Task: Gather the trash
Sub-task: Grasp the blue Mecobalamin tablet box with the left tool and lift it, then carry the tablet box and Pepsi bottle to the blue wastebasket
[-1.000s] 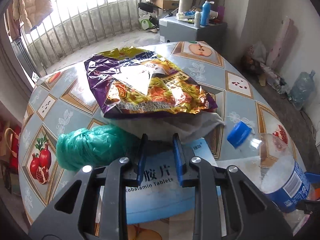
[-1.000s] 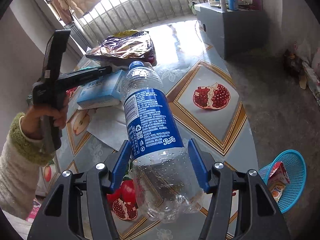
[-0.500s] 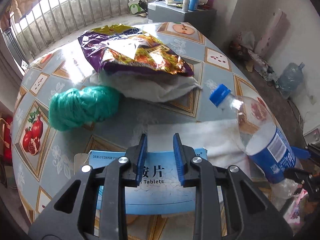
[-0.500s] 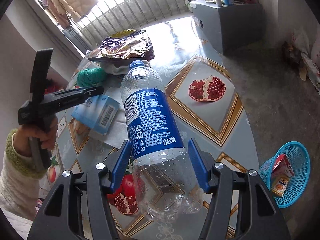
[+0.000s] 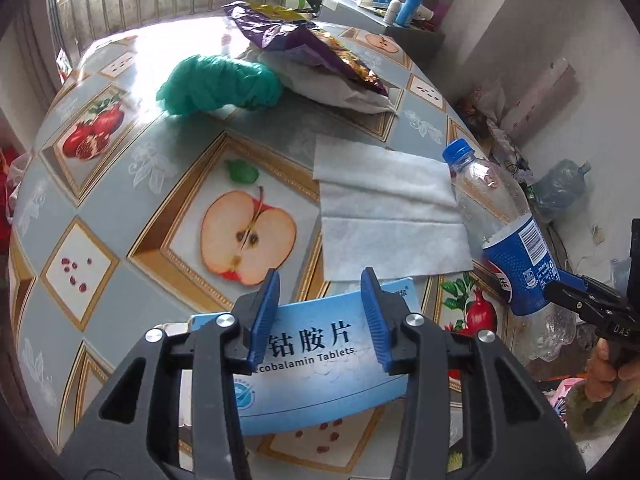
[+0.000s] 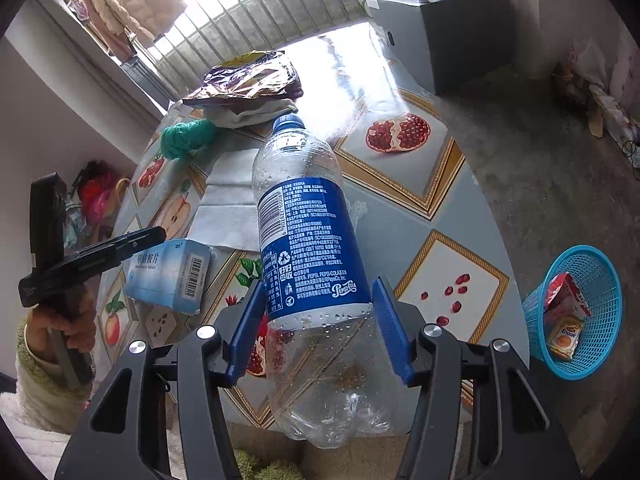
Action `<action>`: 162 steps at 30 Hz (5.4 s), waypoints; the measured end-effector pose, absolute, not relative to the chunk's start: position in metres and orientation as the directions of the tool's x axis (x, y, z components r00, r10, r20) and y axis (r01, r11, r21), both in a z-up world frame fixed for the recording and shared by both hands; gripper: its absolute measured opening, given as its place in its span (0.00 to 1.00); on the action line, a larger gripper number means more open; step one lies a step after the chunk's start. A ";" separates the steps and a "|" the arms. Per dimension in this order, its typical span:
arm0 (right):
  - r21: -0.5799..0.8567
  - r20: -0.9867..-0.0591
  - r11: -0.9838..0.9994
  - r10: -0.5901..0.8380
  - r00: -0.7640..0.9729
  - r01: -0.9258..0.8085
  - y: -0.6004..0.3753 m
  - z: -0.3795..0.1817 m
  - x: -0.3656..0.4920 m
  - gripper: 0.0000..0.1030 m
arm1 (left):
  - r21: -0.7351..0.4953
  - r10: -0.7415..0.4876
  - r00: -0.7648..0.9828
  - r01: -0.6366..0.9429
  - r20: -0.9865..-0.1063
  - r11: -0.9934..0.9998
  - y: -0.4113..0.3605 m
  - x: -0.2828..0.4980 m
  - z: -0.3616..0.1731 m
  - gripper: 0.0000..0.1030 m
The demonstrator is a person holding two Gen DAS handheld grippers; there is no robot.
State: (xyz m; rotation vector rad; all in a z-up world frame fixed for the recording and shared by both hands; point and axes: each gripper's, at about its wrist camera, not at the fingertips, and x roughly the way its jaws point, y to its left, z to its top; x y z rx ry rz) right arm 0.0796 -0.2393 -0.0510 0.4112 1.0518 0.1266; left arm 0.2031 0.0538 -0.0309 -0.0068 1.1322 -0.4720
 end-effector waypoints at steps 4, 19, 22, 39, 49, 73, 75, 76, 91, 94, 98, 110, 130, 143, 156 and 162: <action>0.424 -0.809 0.900 0.323 0.492 0.105 -0.238 -0.053 0.073 0.52 | -0.307 -0.394 0.335 0.284 -0.856 0.908 0.077 0.187 -0.032 0.51; 0.438 -0.801 0.892 0.330 0.500 0.114 -0.231 -0.053 0.065 0.53 | 0.067 -0.440 0.431 0.770 -0.788 0.635 0.041 0.099 -0.006 0.87; 0.433 -0.802 0.894 0.326 0.501 0.112 -0.230 -0.053 0.065 0.53 | 0.221 -0.336 0.459 0.802 -0.822 0.555 0.032 0.095 -0.026 0.87; 0.463 -0.785 0.870 0.315 0.533 0.168 -0.250 -0.056 0.059 0.52 | -0.212 -0.305 0.325 0.292 -0.895 0.933 0.049 0.177 -0.027 0.88; 0.498 -0.774 0.840 0.319 0.546 0.215 -0.266 -0.058 0.051 0.52 | -0.465 -0.495 0.158 0.192 -0.855 0.864 0.043 0.158 -0.042 0.88; 0.474 -0.821 0.863 0.363 0.440 0.173 -0.257 -0.066 0.073 0.58 | -0.206 -0.360 0.329 0.421 -0.873 0.883 0.011 0.131 -0.027 0.88; 0.485 -0.816 0.858 0.375 0.441 0.168 -0.255 -0.068 0.075 0.57 | -0.183 -0.343 0.331 0.429 -0.879 0.884 0.009 0.131 -0.030 0.88; 0.481 -0.816 0.861 0.371 0.444 0.165 -0.255 -0.067 0.075 0.57 | -0.172 -0.337 0.335 0.437 -0.880 0.883 0.007 0.132 -0.031 0.88; 0.495 -0.812 0.831 0.339 0.475 0.252 -0.265 -0.069 0.045 0.57 | -0.062 -0.273 0.383 0.481 -0.883 0.875 -0.005 0.140 -0.042 0.64; 0.494 -0.813 0.830 0.335 0.476 0.259 -0.266 -0.069 0.042 0.57 | -0.064 -0.275 0.373 0.489 -0.886 0.870 -0.003 0.132 -0.039 0.64; 0.500 -0.811 0.826 0.342 0.474 0.261 -0.266 -0.071 0.041 0.57 | -0.037 -0.247 0.372 0.489 -0.895 0.871 -0.005 0.122 -0.042 0.65; 0.509 -0.809 0.820 0.352 0.471 0.261 -0.267 -0.071 0.047 0.59 | -0.010 -0.199 0.340 0.484 -0.919 0.875 -0.015 0.129 -0.052 0.68; 0.500 -0.817 0.825 0.347 0.461 0.265 -0.264 -0.080 0.056 0.58 | 0.005 -0.187 0.361 0.471 -0.914 0.882 -0.017 0.134 -0.055 0.65; 0.564 -0.758 0.790 0.380 0.531 0.240 -0.275 -0.065 0.047 0.56 | -0.014 -0.238 0.418 0.472 -0.877 0.882 -0.011 0.127 -0.025 0.65; 0.640 -0.655 0.724 0.339 0.675 0.258 -0.324 -0.030 0.001 0.55 | -0.058 -0.401 0.458 0.598 -0.793 0.799 -0.063 0.116 0.040 0.65; 0.665 -0.623 0.665 0.243 0.743 0.340 -0.370 -0.023 -0.042 0.55 | -0.072 -0.494 0.414 0.707 -0.764 0.704 -0.129 0.111 0.062 0.65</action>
